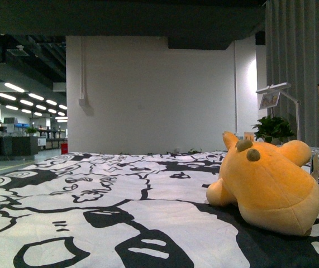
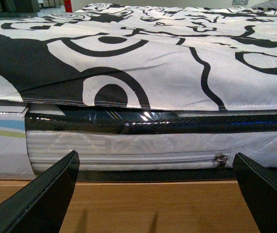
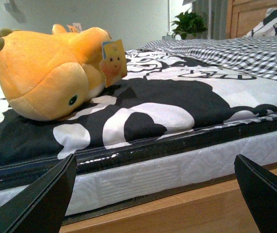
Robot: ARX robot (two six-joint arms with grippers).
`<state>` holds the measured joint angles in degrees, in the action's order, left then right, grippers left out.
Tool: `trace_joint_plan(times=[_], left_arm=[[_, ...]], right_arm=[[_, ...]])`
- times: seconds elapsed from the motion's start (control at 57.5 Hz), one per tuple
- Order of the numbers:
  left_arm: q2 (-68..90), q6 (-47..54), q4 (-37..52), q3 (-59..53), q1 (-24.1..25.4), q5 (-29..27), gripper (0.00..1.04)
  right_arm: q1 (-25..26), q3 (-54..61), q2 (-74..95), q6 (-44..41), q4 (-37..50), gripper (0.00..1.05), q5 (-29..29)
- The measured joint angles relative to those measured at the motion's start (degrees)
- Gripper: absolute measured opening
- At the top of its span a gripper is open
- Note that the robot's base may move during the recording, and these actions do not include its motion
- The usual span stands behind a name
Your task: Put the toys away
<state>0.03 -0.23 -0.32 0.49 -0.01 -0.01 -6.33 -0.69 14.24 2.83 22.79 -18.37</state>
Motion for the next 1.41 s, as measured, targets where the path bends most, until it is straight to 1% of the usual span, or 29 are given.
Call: trace_joint_plan(times=[0.174, 0.313, 0.417, 0.556, 0.678, 1.008, 1.199, 1.408], left_arm=[[0.0, 0.0, 0.0, 0.0, 0.0, 0.0, 0.98], [0.0, 0.0, 0.0, 0.0, 0.0, 0.0, 0.98], [0.0, 0.0, 0.0, 0.0, 0.0, 0.0, 0.98], [0.0, 0.0, 0.0, 0.0, 0.0, 0.0, 0.98], [0.0, 0.0, 0.0, 0.0, 0.0, 0.0, 0.98], [0.0, 0.0, 0.0, 0.0, 0.0, 0.0, 0.98], [0.0, 0.0, 0.0, 0.0, 0.0, 0.0, 0.98], [0.0, 0.0, 0.0, 0.0, 0.0, 0.0, 0.98]], right_arm=[[0.3, -0.1, 14.5, 0.2, 13.4, 0.98, 2.4], [0.3, -1.3, 27.4, 0.2, 23.6, 0.98, 3.0], [1.0, -3.0, 34.5, 0.7, 28.9, 0.98, 3.3], [3.5, -6.3, 43.4, 1.2, 33.8, 0.98, 3.5], [4.5, -10.1, 48.5, 1.2, 35.6, 0.98, 4.5], [4.5, -19.8, 52.2, 2.1, 33.9, 0.98, 5.4], [1.2, -22.6, 54.1, 1.2, 35.0, 0.98, 3.9], [-4.6, -26.3, 58.1, -2.0, 38.2, 0.98, -0.3]])
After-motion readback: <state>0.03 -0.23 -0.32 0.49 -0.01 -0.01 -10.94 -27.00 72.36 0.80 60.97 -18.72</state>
